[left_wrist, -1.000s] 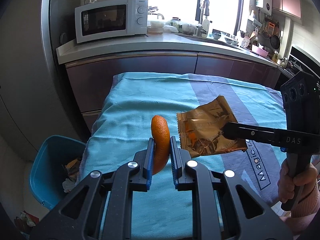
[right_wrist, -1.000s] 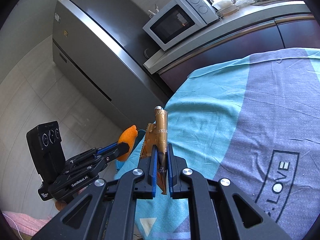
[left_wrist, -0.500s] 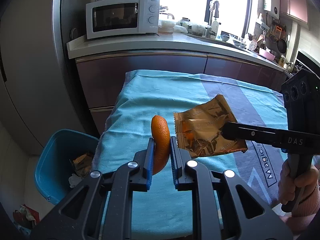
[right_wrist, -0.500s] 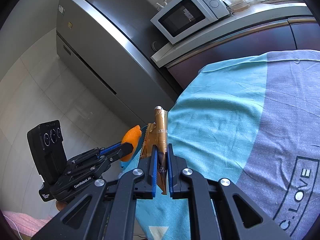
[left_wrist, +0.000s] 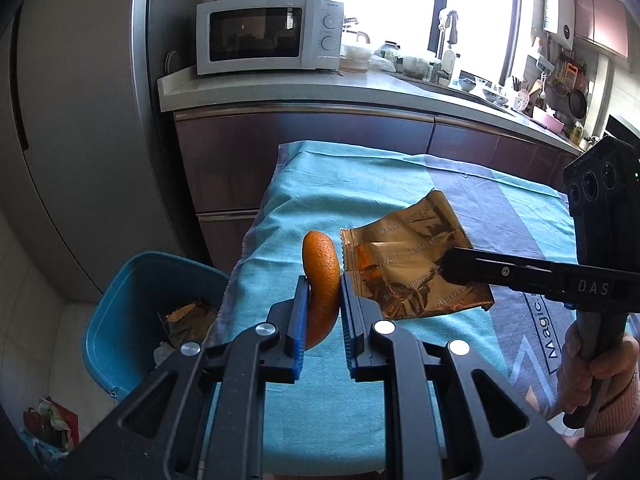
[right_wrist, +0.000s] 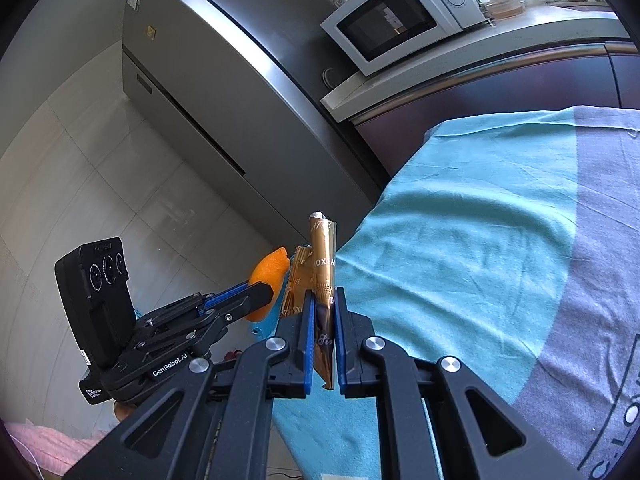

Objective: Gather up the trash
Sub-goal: 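Carry the gold wrapper and orange foam piece over the teal bin with both tools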

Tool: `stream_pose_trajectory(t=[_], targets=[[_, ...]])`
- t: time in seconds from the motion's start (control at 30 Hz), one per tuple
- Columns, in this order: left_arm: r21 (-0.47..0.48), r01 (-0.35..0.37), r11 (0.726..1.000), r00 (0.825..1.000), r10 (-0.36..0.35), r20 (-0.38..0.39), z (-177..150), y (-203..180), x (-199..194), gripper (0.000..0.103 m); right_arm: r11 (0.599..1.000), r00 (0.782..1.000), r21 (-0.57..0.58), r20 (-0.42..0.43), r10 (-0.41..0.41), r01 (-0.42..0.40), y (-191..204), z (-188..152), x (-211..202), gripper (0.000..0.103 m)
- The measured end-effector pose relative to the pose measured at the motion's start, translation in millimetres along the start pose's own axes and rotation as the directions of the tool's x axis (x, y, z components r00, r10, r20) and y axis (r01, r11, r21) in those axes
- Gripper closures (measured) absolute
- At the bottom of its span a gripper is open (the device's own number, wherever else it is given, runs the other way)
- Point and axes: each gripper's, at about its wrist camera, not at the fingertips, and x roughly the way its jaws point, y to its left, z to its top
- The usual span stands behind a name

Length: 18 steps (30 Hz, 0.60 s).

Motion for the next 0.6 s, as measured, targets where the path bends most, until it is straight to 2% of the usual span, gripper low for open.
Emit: stream_pose_trajectory(t=[0.6], targets=[[-0.051, -0.062, 0.997, 0.998, 0.063, 0.016, -2.8, 33.6, -11.2, 0.087, 0.999, 0.999, -0.042, -0.047, 0.023, -0.025, 15.7, 6.7, 28.1, 0.095]])
